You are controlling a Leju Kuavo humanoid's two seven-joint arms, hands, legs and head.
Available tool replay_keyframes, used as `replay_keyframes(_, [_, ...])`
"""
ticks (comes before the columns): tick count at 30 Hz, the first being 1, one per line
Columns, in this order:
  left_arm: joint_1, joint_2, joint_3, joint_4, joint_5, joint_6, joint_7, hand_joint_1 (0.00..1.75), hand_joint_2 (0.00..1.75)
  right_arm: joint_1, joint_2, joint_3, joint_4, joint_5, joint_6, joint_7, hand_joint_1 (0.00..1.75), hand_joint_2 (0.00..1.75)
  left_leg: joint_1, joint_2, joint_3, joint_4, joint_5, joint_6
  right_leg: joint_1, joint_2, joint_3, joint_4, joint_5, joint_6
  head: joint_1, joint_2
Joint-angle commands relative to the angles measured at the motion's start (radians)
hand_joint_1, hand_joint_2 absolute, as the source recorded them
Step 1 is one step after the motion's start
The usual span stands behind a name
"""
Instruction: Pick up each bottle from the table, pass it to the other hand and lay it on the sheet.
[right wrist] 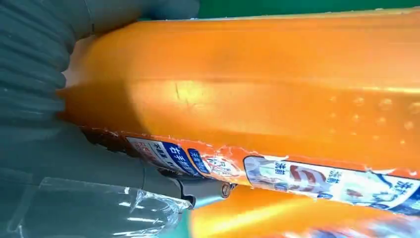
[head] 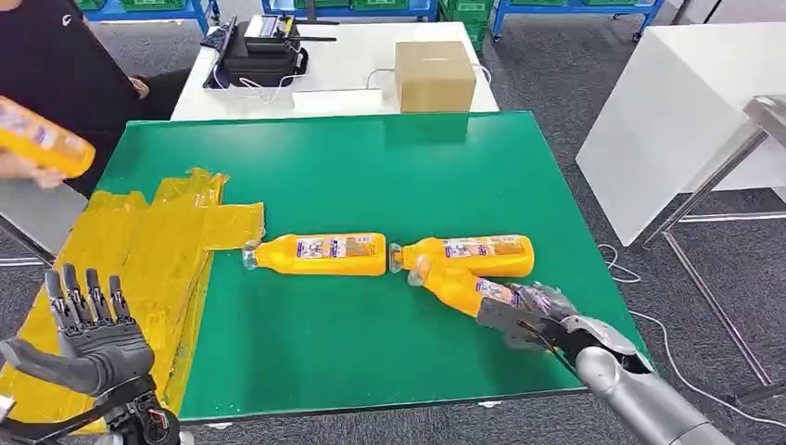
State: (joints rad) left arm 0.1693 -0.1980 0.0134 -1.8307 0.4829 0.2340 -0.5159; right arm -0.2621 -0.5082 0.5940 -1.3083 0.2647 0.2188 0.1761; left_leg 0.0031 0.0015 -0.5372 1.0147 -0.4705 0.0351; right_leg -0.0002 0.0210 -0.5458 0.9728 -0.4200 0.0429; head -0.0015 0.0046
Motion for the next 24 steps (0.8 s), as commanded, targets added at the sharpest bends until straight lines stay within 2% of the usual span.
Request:
replay_keyframes(1, [0.026,0.048,-0.095,0.071,0.091,-0.226,0.149,0.00,1.75,-0.007,0.175,-0.059,-0.218,-0.088,-0.157,-0.170,1.75,1.75,-0.001,0.003,-0.004,-0.002,0.002,-0.003,-0.001,0.002,-0.007,0.000,0.002,-0.002,0.000,0.000])
replay_keyframes(4, [0.046,0.047,-0.147,0.048,0.072,-0.256,0.154,0.00,1.75,-0.022,0.255,-0.023,-0.299,-0.056,-0.196,-0.149,1.75,1.75,-0.001,0.004,-0.008,-0.002,0.003,-0.002,-0.001,0.003,-0.011,0.002,0.001,-0.001,0.000,0.000])
replay_keyframes(10, [-0.012,0.077,-0.246,0.081,0.050,-0.242,0.166,0.00,1.75,-0.162,0.411,0.076,-0.101,-0.083,-0.221,-0.139,1.75,1.75,-0.001,0.001,-0.014,-0.001,0.005,-0.003,-0.001,0.000,-0.016,0.002,0.003,-0.002,0.000,0.000])
replay_keyframes(13, [-0.032,0.080,-0.266,0.096,0.035,-0.221,0.169,0.00,1.75,-0.197,0.459,0.107,-0.026,-0.095,-0.235,-0.138,1.75,1.75,0.000,-0.001,-0.016,-0.001,0.006,-0.003,-0.001,-0.002,-0.018,0.003,0.003,-0.002,0.000,0.000])
replay_keyframes(18, [-0.034,0.081,-0.266,0.098,0.029,-0.215,0.167,0.00,1.75,-0.196,0.456,0.111,-0.026,-0.096,-0.236,-0.138,1.75,1.75,0.000,-0.002,-0.016,-0.002,0.007,-0.005,-0.001,-0.003,-0.018,0.003,0.003,-0.002,0.000,0.000])
replay_keyframes(24, [-0.071,0.086,-0.296,0.131,-0.018,-0.188,0.158,0.00,1.75,-0.240,0.523,0.172,0.089,-0.131,-0.212,-0.124,1.75,1.75,0.000,-0.002,-0.017,-0.002,0.007,-0.005,-0.001,-0.004,-0.018,0.003,0.003,-0.002,0.000,0.000])
